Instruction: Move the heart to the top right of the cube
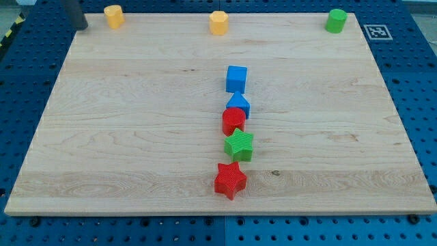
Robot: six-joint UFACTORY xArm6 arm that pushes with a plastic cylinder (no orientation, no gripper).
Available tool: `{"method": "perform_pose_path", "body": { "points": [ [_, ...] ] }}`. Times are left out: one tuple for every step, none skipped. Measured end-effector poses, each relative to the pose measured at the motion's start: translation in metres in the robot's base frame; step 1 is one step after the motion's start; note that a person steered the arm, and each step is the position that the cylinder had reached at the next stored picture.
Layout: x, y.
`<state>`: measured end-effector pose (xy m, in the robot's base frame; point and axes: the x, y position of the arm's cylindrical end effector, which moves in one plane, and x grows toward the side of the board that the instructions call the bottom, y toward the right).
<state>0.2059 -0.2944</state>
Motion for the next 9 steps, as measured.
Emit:
{"method": "perform_pose_path", "body": {
  "points": [
    [-0.015, 0.007],
    [-0.014, 0.027],
    [-0.014, 0.070],
    [-0.012, 0.076],
    [-0.004, 0.083],
    [0.010, 0.102],
    [0.035, 0.128],
    [0.068, 0.152],
    [0.089, 0.180]
  ]
}}
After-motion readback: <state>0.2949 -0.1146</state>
